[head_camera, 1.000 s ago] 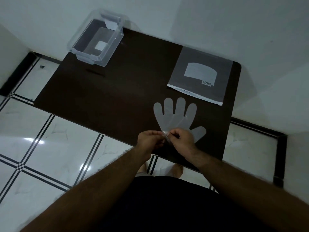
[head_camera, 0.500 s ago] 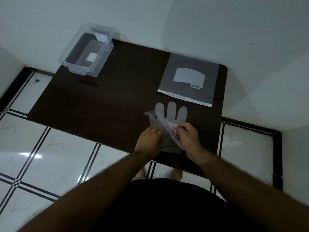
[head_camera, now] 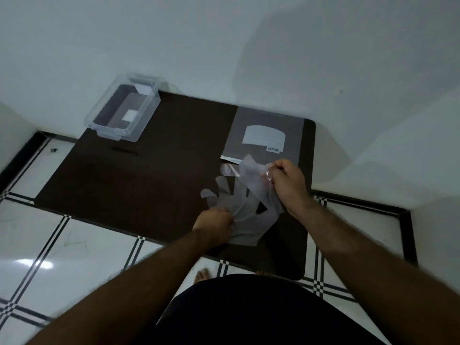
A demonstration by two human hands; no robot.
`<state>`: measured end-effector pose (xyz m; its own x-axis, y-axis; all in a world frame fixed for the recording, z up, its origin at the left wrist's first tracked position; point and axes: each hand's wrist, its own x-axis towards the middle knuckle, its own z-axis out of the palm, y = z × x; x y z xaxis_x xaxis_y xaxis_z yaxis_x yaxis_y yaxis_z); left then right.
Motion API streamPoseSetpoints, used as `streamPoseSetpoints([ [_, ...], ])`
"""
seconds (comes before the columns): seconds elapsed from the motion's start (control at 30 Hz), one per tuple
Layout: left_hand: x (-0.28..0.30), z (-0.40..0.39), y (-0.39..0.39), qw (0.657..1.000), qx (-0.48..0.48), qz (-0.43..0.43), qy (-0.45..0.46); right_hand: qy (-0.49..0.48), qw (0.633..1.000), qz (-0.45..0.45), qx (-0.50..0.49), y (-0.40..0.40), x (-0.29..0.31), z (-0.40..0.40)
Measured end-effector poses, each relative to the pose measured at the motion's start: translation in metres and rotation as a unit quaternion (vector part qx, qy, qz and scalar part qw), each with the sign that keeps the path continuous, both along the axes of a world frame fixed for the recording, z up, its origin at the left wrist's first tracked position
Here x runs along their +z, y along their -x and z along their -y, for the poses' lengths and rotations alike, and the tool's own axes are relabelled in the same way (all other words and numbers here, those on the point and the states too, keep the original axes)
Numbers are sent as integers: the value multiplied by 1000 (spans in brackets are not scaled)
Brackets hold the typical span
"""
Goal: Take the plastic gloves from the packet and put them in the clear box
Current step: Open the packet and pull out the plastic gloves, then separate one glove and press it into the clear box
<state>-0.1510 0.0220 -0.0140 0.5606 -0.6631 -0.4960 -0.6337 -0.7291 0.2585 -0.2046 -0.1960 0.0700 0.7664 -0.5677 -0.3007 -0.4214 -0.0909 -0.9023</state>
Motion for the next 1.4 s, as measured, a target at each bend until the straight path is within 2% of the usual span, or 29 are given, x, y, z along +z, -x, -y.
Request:
streamPoseSetpoints([
  [0.1,18,12,-14,994,78,-72,3,32,998,11,57,-14,25,16],
  [0.2,52,28,-41,978,168,-39,117,75,984,12,159,-28,59,33],
  [0.23,68,33,-50,960,212,-16,184,104,975,14,198,-32,72,38],
  [0.3,105,44,-70,896,289,-18,337,168,947,21,271,-40,97,50],
  [0.33,124,50,-80,862,293,-62,408,191,936,26,296,-45,108,54],
  [0.4,160,59,-101,828,240,-181,474,216,920,44,323,-55,131,62],
  [0.47,188,68,-116,831,149,-280,458,241,907,67,340,-64,154,67],
  [0.57,217,76,-127,835,82,-336,427,265,888,98,362,-74,186,68],
  [0.7,235,78,-127,845,103,-264,454,252,891,124,357,-83,210,65],
  [0.87,237,56,-129,814,148,-263,496,153,926,123,322,-90,214,54],
  [0.93,235,44,-133,797,175,-270,511,133,922,106,349,-92,208,50],
  [1.07,229,13,-146,775,225,-275,523,156,910,91,372,-104,194,35],
  [1.3,232,-61,-178,761,259,-266,532,179,913,94,355,-143,190,-23],
  [1.4,234,-99,-202,768,258,-247,532,196,914,93,342,-164,195,-59],
])
